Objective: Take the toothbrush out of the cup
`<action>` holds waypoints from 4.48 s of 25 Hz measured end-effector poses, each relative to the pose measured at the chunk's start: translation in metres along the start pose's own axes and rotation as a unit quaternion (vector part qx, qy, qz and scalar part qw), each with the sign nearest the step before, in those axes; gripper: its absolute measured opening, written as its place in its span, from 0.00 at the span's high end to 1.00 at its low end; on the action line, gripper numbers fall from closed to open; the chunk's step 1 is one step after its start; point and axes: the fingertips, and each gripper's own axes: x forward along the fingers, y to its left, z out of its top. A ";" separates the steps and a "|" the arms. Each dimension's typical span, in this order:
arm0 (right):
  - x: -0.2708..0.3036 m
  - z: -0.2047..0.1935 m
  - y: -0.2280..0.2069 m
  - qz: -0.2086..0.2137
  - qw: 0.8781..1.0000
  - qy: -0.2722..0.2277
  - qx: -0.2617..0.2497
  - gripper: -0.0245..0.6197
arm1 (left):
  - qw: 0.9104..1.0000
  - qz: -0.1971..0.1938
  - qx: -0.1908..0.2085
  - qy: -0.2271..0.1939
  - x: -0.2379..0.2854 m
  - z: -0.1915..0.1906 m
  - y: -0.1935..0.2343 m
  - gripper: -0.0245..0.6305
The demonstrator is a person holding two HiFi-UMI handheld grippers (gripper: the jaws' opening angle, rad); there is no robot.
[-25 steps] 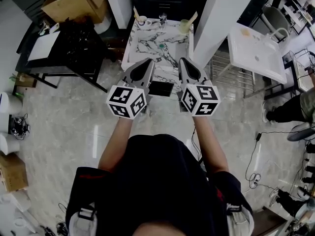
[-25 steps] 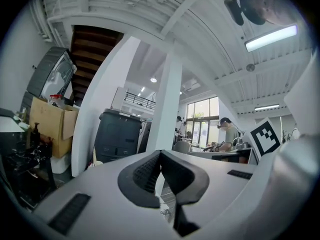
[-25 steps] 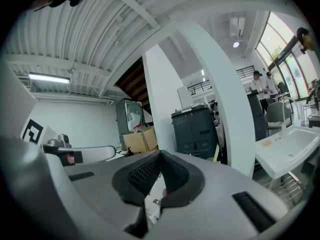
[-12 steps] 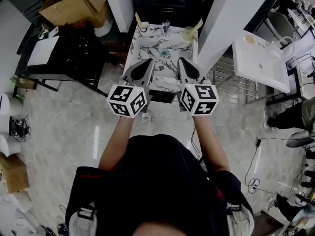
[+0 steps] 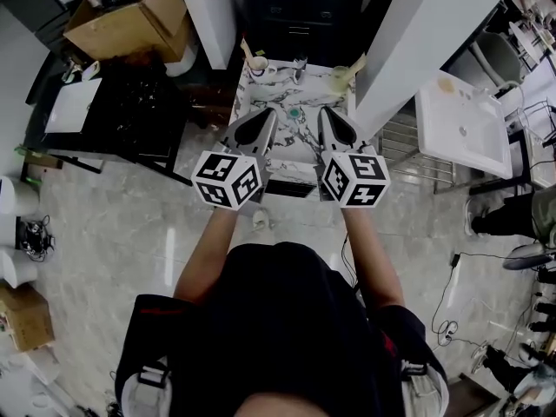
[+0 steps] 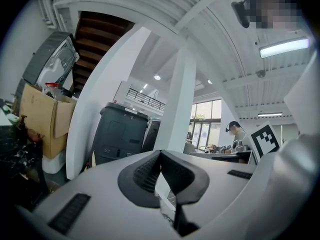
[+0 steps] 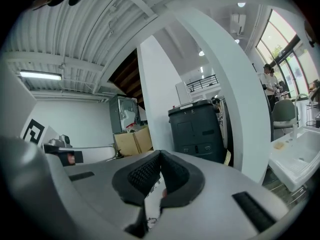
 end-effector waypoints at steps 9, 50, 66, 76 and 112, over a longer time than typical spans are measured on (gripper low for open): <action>0.056 0.005 0.011 -0.013 1.000 0.016 -0.001 0.91 | 1.000 -0.016 -0.017 0.013 0.019 0.010 0.052 0.95; 0.149 -0.038 -0.017 -0.078 0.995 0.052 0.044 0.91 | 0.991 -0.087 -0.067 0.077 0.095 -0.032 0.120 0.95; 0.147 -0.052 -0.097 -0.094 0.991 0.080 0.053 0.91 | 0.989 -0.068 -0.086 0.104 0.152 -0.068 0.101 0.95; 0.156 -0.072 -0.144 -0.091 0.990 0.096 0.054 0.91 | 0.989 -0.037 -0.095 0.109 0.183 -0.093 0.109 0.95; 0.184 -0.162 -0.279 -0.119 0.970 0.179 0.117 0.76 | 0.976 -0.073 -0.092 0.181 0.290 -0.188 0.074 0.95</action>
